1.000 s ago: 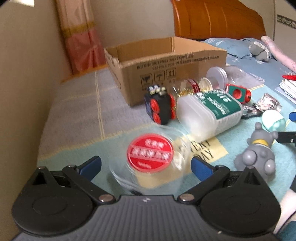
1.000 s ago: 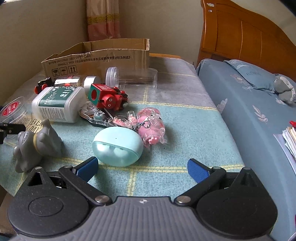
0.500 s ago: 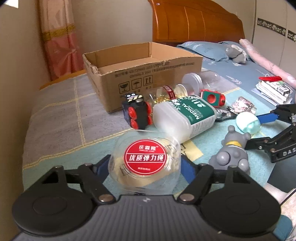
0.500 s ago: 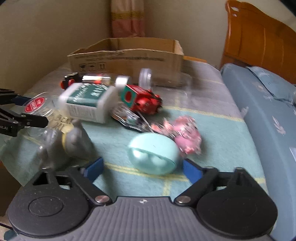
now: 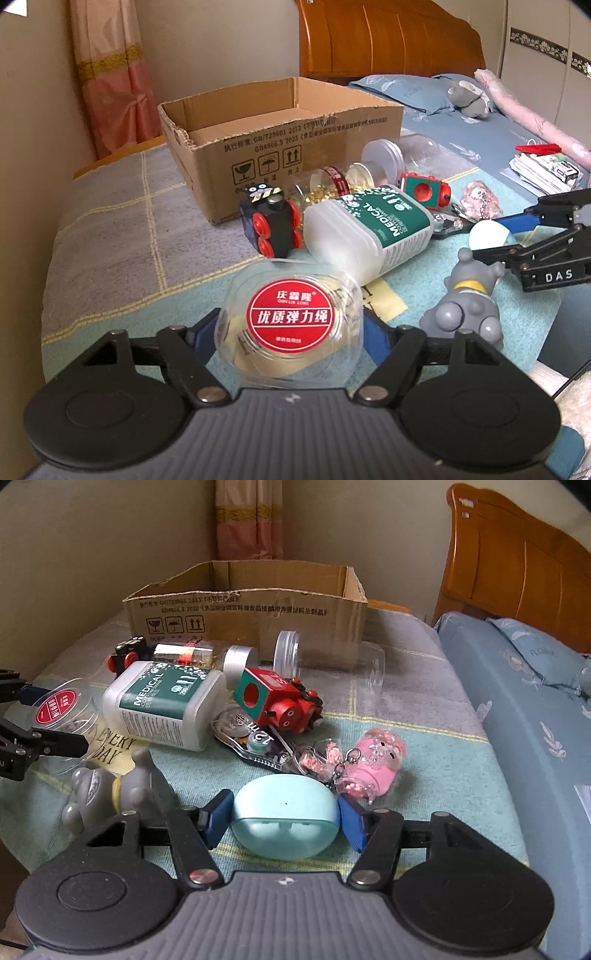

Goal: Organize rigid objects
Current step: 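Close left gripper on the clear container while right gripper closes on the mint-green case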

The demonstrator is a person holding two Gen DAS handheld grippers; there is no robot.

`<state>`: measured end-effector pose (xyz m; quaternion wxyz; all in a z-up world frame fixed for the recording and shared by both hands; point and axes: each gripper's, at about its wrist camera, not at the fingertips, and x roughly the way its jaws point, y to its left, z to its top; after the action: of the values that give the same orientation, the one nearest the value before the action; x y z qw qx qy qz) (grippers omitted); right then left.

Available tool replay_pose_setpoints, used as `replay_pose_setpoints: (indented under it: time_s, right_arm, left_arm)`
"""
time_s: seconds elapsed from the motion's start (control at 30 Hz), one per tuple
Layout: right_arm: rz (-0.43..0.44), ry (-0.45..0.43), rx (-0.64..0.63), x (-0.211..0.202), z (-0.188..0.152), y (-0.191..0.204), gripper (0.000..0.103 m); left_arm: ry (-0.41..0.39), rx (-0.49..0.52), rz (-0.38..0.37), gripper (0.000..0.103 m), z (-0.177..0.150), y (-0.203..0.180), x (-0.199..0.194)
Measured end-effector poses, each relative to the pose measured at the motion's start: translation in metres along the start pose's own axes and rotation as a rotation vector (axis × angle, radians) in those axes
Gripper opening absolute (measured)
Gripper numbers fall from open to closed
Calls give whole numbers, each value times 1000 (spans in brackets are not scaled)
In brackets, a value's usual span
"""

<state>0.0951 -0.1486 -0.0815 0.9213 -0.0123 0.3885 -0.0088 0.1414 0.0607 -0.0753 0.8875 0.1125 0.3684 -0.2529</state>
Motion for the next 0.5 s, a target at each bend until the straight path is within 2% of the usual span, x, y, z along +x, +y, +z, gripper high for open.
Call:
replay_pose_setpoints:
  time_s: [0.17, 0.5]
  right_arm:
    - [8, 18, -34, -4, 2, -3, 66]
    - [78, 18, -95, -23, 17, -10, 66]
  left_arm:
    - [21, 0, 14, 76, 6, 0, -1]
    - [-2, -15, 36, 76, 26, 2, -18]
